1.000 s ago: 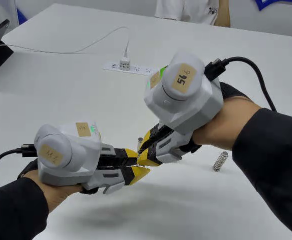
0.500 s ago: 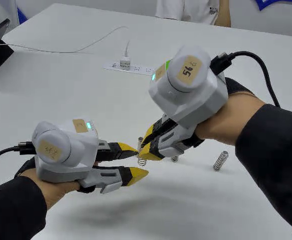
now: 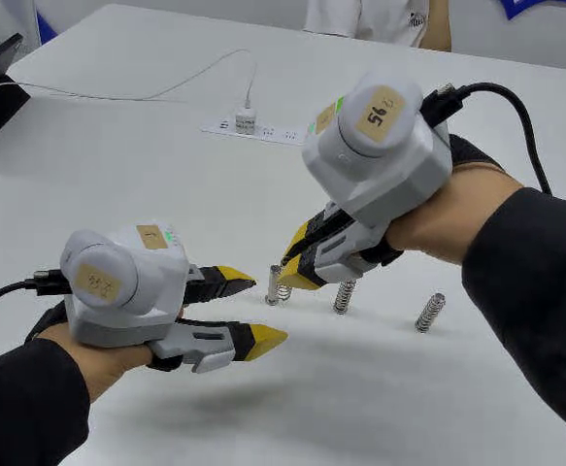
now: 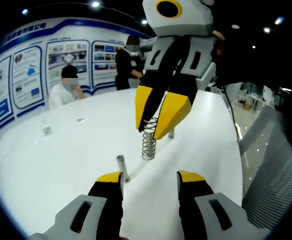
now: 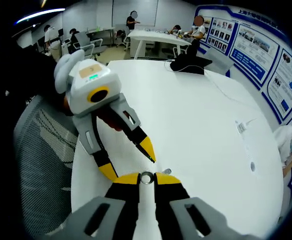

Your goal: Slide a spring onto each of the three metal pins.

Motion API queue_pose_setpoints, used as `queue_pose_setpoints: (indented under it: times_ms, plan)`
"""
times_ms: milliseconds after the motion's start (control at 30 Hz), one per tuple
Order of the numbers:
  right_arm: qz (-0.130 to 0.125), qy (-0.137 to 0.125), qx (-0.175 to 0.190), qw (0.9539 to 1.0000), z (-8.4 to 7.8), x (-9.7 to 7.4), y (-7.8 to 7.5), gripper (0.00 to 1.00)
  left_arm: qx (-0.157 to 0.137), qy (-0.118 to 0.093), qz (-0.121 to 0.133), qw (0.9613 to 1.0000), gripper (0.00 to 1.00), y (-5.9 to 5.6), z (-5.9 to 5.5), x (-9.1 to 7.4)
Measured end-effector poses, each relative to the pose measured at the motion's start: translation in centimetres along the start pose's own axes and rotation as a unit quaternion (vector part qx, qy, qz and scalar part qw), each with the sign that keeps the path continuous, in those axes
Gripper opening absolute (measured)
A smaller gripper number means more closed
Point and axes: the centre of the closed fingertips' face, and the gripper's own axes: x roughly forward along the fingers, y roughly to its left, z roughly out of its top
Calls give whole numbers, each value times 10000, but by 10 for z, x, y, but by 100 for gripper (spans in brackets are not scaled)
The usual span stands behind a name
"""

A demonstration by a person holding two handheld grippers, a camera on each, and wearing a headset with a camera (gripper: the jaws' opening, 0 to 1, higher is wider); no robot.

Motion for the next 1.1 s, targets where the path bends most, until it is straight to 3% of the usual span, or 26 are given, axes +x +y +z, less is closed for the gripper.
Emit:
queue_pose_setpoints:
  times_ms: [633,1100]
  plan:
    - [-331,-100,270,9990,2,4,-28,12,-167,-21,56,9998,50,5,-1,-1]
    - [-387,-48,279,9988,3,7,-34,12,-213,-1,75,9997,52,6,-3,-1]
